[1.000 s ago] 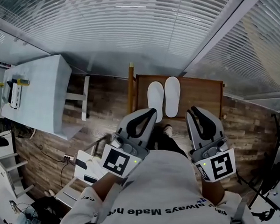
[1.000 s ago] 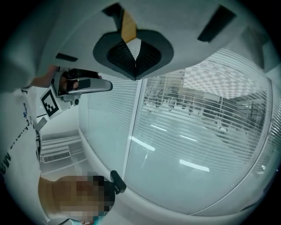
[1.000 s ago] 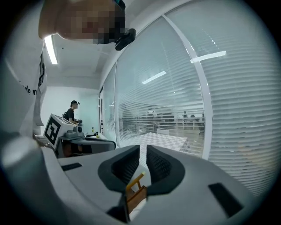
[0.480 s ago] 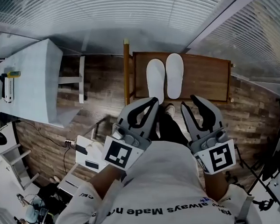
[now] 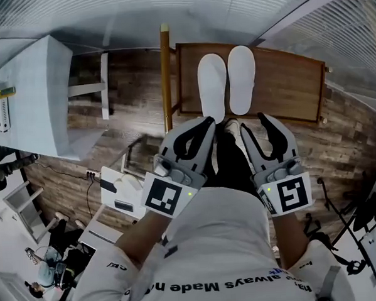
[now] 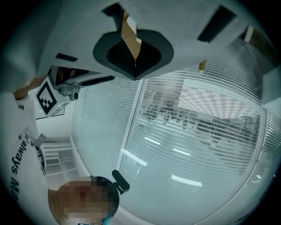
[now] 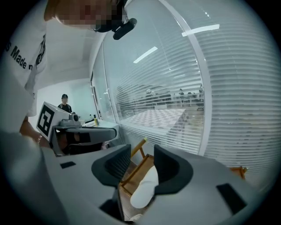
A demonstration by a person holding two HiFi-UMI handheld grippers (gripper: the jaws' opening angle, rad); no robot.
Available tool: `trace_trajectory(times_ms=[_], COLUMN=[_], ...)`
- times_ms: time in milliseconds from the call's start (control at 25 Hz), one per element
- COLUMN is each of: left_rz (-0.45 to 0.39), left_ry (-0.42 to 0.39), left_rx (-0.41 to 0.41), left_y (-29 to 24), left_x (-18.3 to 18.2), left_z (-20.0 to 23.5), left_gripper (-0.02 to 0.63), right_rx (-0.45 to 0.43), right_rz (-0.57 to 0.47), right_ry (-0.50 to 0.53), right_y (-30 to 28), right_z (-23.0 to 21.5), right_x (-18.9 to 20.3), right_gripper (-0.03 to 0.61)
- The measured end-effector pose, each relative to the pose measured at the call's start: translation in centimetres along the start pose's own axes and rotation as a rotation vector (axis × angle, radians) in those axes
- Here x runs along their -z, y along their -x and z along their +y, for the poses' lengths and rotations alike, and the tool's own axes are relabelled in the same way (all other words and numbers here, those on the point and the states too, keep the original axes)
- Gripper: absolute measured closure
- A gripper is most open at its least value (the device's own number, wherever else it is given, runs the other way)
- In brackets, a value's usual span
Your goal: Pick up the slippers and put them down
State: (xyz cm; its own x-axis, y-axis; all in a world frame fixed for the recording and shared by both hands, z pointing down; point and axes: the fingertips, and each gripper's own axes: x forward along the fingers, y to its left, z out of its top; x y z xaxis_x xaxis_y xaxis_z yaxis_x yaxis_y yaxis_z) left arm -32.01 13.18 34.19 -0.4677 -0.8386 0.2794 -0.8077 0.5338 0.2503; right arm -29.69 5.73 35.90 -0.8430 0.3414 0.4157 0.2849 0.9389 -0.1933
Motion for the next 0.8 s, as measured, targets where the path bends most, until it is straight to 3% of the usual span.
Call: trace_trajectory(times_ms=[800], left_rz=[0.053], left_ry=[0.07], left_rx=[-0.106], left_y=[-3.9], left_x=[12.3], left_z=[4.9], left_gripper=[0.601], right_rx=[0.12], right_rz=[0.132], right_ry=[-0.106], right_y=[-8.1], right_z=[-4.5], right_x=[16.2], right_gripper=[0.36])
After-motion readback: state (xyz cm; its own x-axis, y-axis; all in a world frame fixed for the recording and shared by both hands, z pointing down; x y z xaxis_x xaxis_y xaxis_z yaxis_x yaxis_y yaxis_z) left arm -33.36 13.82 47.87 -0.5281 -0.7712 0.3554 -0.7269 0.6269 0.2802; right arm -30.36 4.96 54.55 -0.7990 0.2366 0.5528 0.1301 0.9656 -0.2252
